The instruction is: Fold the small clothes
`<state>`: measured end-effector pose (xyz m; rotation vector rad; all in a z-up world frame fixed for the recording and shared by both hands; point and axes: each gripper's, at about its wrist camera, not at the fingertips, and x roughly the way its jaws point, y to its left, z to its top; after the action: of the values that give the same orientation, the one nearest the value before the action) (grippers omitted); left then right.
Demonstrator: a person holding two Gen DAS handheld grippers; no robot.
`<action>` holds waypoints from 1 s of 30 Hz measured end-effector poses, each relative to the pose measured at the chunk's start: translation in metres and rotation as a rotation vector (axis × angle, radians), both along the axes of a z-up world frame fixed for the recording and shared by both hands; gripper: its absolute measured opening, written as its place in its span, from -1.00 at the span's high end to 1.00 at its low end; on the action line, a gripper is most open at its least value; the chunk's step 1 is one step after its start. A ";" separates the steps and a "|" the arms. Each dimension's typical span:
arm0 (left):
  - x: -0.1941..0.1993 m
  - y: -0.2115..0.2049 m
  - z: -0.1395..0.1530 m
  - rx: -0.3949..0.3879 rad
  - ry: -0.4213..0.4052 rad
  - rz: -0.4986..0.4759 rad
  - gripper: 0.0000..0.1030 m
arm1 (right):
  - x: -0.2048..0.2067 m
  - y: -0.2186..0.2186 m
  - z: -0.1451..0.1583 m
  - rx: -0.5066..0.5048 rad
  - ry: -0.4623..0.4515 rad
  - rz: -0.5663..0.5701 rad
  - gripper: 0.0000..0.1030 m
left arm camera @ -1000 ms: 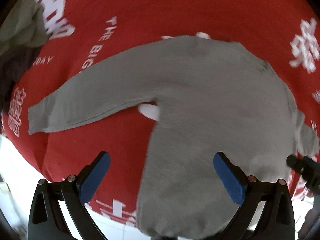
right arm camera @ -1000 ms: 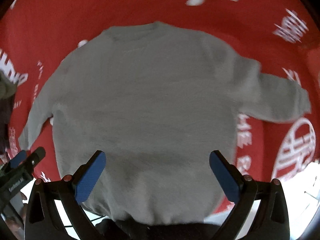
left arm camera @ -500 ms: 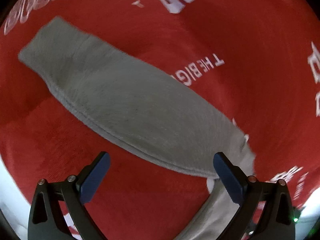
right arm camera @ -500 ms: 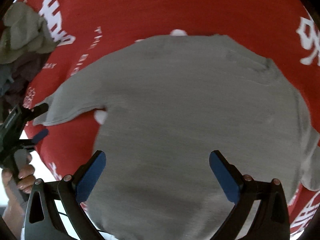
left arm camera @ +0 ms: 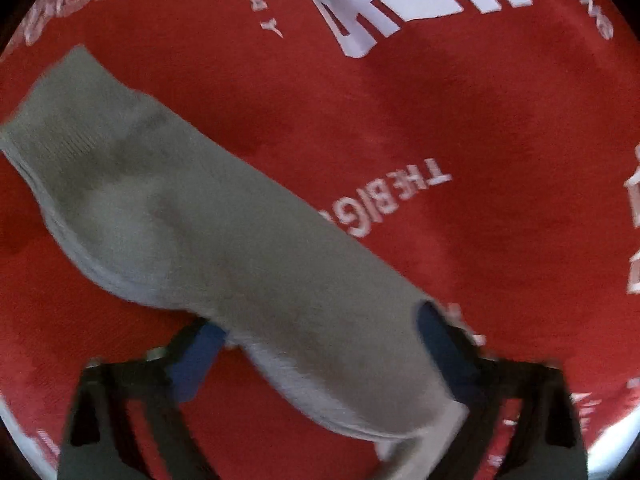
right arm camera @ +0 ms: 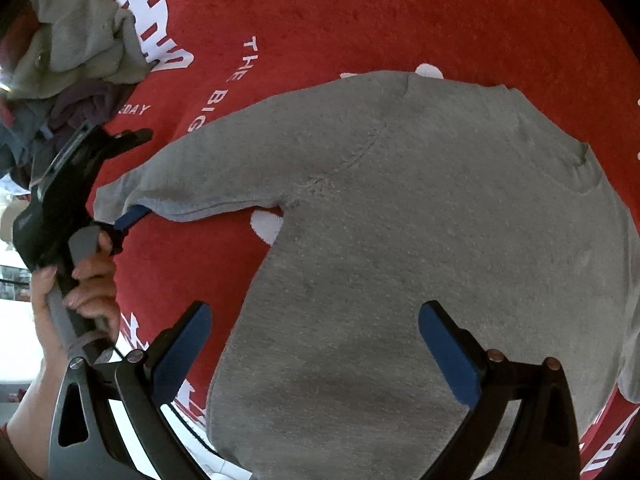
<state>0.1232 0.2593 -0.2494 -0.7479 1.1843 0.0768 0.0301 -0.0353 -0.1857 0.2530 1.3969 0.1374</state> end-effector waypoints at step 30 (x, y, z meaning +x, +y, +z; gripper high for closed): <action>-0.073 -0.362 0.032 0.418 -0.191 -0.987 0.68 | -0.106 -0.215 0.006 -0.038 -0.007 -0.468 -0.96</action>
<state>0.0502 -0.1031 -0.2172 0.2368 1.1874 -0.5418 -0.0763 -0.2504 -0.1800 0.5391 1.2976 -0.2742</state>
